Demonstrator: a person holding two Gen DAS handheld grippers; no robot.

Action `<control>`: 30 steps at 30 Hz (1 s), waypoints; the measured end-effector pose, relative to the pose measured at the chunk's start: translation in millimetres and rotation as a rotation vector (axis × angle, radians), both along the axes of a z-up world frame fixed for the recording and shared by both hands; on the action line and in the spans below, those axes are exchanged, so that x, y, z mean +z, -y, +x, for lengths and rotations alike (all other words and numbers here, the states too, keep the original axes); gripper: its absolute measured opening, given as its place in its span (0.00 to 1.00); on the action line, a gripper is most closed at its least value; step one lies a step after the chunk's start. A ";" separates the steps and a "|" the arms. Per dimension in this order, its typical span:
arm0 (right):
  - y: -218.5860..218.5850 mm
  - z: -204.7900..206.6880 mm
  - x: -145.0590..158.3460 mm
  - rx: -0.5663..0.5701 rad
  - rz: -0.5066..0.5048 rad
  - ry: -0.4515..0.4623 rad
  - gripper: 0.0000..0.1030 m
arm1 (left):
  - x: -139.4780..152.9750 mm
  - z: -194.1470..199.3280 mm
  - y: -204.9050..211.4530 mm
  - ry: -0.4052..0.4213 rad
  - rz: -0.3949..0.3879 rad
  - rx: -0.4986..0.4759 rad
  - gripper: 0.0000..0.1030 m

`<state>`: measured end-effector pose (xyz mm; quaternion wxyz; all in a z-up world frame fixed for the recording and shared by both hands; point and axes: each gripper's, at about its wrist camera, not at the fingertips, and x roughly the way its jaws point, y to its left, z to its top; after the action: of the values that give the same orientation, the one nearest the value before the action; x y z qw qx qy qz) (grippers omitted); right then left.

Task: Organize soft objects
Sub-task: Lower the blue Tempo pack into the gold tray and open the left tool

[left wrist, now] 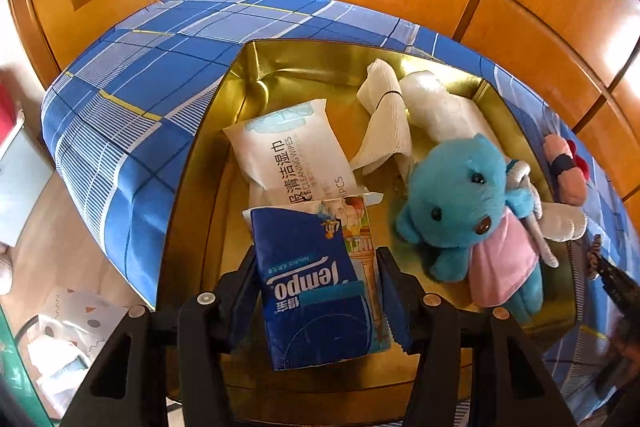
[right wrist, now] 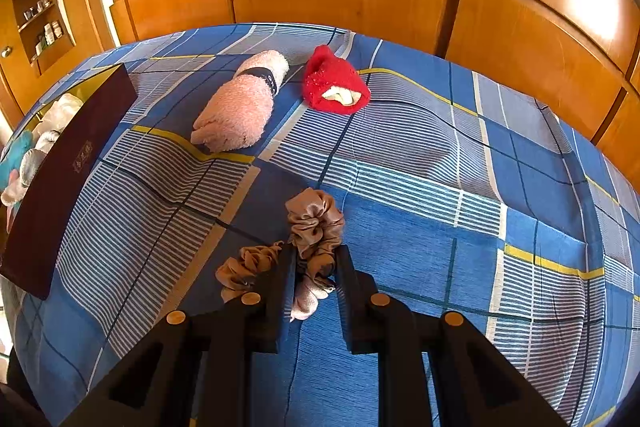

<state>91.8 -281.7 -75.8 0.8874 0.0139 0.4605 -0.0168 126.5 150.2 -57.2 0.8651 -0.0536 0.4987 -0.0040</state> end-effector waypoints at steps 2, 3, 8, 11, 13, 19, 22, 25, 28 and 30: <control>0.0 -0.1 0.0 0.000 0.000 0.000 0.18 | 0.4 -0.3 -0.6 0.007 0.008 0.005 0.63; 0.0 0.0 0.0 0.000 0.000 0.000 0.18 | 1.2 -0.7 -0.6 0.012 0.012 0.008 0.66; -0.2 0.2 -0.2 0.000 -0.001 -0.001 0.18 | 8.0 -3.9 -1.7 0.048 0.037 0.016 0.69; 0.6 0.6 -0.2 -0.001 -0.002 -0.001 0.17 | 16.8 -9.0 -1.6 0.088 0.067 0.030 0.69; 0.8 0.8 -0.2 -0.001 -0.003 -0.002 0.17 | 24.5 -14.6 -0.6 0.125 0.091 0.042 0.69; -3.4 0.7 0.6 0.002 -0.022 -0.002 0.14 | 51.5 -32.6 2.0 0.243 0.106 0.068 0.71; -6.4 0.4 0.7 0.003 -0.034 -0.001 0.12 | 59.5 -38.0 5.4 0.268 0.097 0.059 0.73; -6.8 0.3 0.9 0.001 -0.034 -0.003 0.11 | 63.4 -41.9 9.1 0.279 0.093 0.046 0.73; -6.0 0.9 1.9 -0.003 -0.024 -0.011 0.10 | 66.0 -47.0 12.8 0.297 0.107 0.043 0.73; -6.0 1.5 3.0 -0.001 -0.013 -0.019 0.10 | 67.5 -49.4 12.2 0.303 0.104 0.041 0.73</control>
<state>93.3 -275.7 -72.8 0.8830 0.0082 0.4689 -0.0202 77.1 138.0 10.3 0.9320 -0.0177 0.3607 0.0315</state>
